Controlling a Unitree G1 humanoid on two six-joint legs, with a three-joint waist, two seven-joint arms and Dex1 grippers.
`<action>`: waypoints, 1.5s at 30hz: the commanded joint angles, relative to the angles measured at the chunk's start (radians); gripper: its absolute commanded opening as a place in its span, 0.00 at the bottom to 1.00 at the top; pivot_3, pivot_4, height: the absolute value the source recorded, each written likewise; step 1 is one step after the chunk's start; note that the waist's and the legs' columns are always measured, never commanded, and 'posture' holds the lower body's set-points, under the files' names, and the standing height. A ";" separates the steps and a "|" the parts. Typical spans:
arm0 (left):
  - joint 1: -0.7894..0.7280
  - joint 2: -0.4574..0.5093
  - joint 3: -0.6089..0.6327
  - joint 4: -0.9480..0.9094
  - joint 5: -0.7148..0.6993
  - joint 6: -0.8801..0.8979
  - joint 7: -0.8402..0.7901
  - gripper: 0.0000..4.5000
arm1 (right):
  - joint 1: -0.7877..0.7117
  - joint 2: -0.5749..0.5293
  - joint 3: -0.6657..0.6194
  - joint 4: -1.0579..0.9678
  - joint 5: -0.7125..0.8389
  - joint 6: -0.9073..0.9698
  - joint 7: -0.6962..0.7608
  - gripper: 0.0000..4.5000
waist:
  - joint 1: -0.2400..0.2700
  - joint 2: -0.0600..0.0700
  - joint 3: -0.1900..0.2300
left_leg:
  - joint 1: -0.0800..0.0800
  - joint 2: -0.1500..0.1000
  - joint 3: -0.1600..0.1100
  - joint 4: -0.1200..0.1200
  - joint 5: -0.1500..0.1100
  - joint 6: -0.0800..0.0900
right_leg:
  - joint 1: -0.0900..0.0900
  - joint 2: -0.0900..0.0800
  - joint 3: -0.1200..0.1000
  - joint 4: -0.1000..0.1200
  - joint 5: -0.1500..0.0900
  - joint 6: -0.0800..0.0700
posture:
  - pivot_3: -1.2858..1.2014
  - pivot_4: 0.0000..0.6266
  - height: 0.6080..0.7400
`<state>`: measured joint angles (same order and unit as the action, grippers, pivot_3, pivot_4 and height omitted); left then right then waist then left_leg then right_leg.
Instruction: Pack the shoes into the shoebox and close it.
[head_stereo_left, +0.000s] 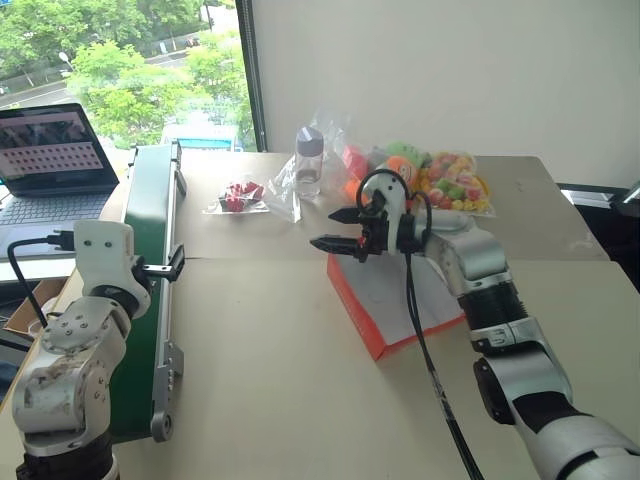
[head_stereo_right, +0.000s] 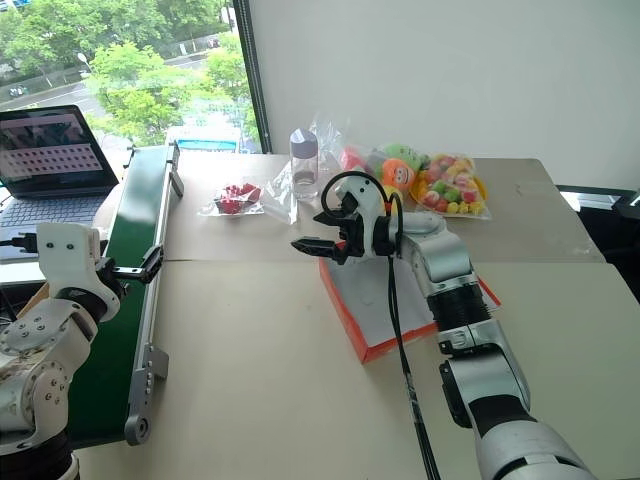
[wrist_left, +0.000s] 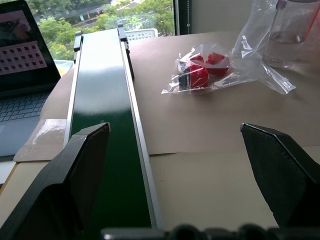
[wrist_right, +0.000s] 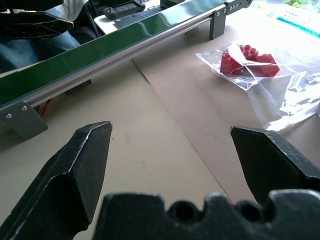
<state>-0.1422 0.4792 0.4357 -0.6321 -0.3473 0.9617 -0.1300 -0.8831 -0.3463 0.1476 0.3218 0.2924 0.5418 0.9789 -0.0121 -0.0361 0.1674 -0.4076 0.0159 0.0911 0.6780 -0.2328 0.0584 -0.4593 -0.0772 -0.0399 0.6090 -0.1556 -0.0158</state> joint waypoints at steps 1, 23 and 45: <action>0.002 0.008 0.028 -0.020 0.014 -0.036 0.006 1.00 | -0.005 -0.008 -0.025 -0.022 0.006 -0.021 -0.003 0.99 | 0.000 0.000 0.000 | 0.000 0.000 0.000 0.000 0.000 0.000 | 0.000 0.000 0.000 0.000 0.000 0.000 | 0.52 0.24 1.00; -0.052 0.002 0.040 0.031 0.155 -0.117 0.080 1.00 | -0.059 0.097 -0.046 0.063 -0.038 -0.201 -0.116 0.99 | -0.001 0.000 0.000 | -0.001 0.000 0.000 -0.001 -0.003 -0.003 | -0.001 -0.001 0.000 0.000 0.000 0.000 | 0.52 0.24 1.00; -0.121 -0.128 0.039 0.090 0.163 -0.115 0.172 1.00 | 0.004 0.087 -0.025 -0.151 0.036 0.057 -0.082 0.99 | -0.003 0.000 0.000 | -0.001 0.000 0.000 0.000 0.000 0.000 | 0.000 0.000 0.000 0.000 0.001 0.000 | 0.52 0.24 1.00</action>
<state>-0.2596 0.3332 0.4362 -0.5461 -0.1979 0.8822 0.0330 -0.8727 -0.2571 0.1243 0.2147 0.3244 0.6007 0.9011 -0.0147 -0.0361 0.1675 -0.4081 0.0163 0.0913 0.6777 -0.2330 0.0582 -0.4598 -0.0771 -0.0404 0.6092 -0.1548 -0.0157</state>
